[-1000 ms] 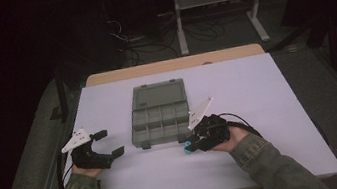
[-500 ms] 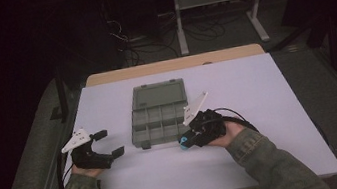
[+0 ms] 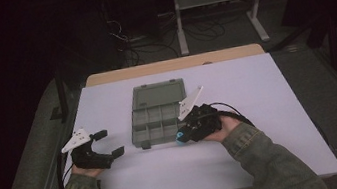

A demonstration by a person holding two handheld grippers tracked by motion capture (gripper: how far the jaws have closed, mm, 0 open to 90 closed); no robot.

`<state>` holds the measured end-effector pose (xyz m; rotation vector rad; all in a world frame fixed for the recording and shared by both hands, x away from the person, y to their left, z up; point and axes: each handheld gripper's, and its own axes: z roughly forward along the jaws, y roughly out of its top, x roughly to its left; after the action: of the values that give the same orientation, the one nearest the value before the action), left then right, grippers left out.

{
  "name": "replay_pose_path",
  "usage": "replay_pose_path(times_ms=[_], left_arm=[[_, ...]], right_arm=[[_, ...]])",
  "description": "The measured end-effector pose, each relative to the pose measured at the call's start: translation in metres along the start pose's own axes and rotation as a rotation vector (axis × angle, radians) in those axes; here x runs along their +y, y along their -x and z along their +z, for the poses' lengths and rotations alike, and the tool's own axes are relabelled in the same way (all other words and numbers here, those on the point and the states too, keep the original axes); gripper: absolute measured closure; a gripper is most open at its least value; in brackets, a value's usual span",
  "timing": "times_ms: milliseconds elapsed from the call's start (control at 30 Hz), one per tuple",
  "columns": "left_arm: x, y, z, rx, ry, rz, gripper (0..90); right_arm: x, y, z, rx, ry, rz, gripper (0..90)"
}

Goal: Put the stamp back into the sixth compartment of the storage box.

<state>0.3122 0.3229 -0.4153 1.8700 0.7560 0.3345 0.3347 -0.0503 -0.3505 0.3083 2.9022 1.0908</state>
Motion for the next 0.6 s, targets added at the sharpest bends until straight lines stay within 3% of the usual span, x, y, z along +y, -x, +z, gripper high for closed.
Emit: replay_pose_path(times_ms=[600], left_arm=[[0.0,0.0,0.0,0.001,0.003,0.002,0.0]], right_arm=[[0.014,0.012,0.003,-0.007,0.009,0.0,71.2]])
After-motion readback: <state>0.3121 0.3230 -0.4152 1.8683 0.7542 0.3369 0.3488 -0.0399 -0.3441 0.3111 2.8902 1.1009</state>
